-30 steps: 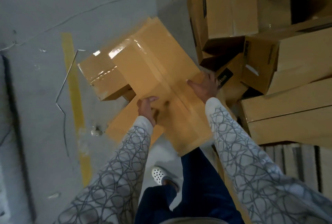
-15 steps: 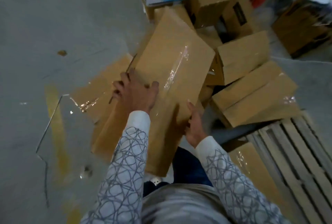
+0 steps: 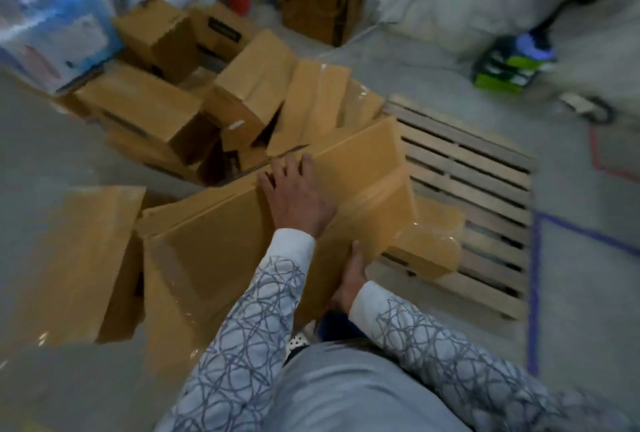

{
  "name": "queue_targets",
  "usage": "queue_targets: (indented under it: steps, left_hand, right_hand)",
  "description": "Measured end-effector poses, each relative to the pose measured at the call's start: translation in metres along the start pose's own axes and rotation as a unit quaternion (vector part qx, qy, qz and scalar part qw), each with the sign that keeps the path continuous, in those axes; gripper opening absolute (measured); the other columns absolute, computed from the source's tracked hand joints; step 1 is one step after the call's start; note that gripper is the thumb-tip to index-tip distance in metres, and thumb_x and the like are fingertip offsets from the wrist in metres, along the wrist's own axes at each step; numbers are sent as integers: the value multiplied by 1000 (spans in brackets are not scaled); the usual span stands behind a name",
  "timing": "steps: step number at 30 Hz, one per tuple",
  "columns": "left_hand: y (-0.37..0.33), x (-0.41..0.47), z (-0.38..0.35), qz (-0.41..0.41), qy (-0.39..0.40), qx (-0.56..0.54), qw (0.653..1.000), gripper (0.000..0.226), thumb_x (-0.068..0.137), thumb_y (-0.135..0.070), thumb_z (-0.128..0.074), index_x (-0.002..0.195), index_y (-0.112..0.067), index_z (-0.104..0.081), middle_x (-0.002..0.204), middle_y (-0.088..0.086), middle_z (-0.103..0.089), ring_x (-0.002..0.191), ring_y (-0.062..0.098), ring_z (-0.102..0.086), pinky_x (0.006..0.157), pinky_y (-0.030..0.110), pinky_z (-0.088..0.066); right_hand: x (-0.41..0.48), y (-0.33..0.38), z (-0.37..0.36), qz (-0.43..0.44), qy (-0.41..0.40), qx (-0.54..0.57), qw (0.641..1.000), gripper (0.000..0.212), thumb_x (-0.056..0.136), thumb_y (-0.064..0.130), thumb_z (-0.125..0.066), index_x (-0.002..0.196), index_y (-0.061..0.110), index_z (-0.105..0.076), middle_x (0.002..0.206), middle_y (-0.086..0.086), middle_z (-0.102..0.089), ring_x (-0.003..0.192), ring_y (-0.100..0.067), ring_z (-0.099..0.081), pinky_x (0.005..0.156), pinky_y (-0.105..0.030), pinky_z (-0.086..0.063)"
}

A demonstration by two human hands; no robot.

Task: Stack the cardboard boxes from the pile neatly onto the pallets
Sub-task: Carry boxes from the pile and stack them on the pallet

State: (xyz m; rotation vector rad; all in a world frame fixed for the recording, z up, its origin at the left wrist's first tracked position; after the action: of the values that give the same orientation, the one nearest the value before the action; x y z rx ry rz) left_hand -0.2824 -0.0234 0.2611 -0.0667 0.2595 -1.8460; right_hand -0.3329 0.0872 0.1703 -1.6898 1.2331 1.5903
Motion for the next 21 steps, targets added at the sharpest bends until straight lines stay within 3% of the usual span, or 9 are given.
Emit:
queue_targets:
  steps: [4,7,9,11,17,21]
  left_hand:
    - [-68,-19,-27,-74,15,3,997,76,81,-42,-62,150,-20,-37,150,12,-39,140,37,-28,116,58,-24]
    - [-123,-40,-45,-136,23,17,990,77,79,-47,-62,148,-20,-40,146,11,-41,136,36,-31,112,55,-27]
    - [-161,-52,-58,-172,37,16,984,77,77,-48,-64,146,-21,-43,143,11,-43,134,36,-32,110,54,-28]
    - [-203,-65,-72,-212,50,17,976,76,75,-49,-64,143,-22,-45,139,11,-46,130,36,-35,107,53,-29]
    - [-339,-121,-116,-310,93,9,946,71,76,-48,-65,140,-23,-47,134,10,-47,125,35,-36,103,51,-28]
    - [-436,-159,-141,-329,114,-16,937,74,76,-49,-66,143,-25,-45,135,8,-46,125,34,-34,102,50,-28]
  right_hand:
    - [-10,15,72,30,-44,84,995,97,85,84,-48,151,12,-49,148,-19,-55,136,-42,-49,118,-61,-30]
    - [-25,29,130,22,-66,107,992,87,88,81,-48,136,8,-56,139,-15,-59,135,-42,-49,112,-57,-32]
    - [-22,33,173,27,-69,130,989,99,80,86,-50,146,12,-53,142,-18,-59,131,-44,-51,105,-58,-38]
    - [-3,36,222,45,-63,173,982,101,78,86,-49,149,14,-51,144,-21,-58,131,-45,-51,109,-60,-36]
    - [-39,63,346,80,-65,272,957,83,87,78,-49,129,8,-66,125,-25,-69,124,-44,-58,115,-61,-33]
    - [-53,100,450,78,-84,278,954,78,84,75,-56,125,10,-68,119,-22,-72,113,-41,-63,99,-54,-45]
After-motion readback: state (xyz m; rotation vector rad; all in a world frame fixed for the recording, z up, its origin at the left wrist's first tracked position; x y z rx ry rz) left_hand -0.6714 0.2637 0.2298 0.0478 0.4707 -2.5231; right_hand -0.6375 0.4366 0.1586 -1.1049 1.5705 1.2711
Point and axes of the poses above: each hand's wrist, its own x-axis towards the middle knuckle, its own z-axis out of the back of the hand, y = z × x, the point moved 1 cm from there along x, towards the middle knuckle
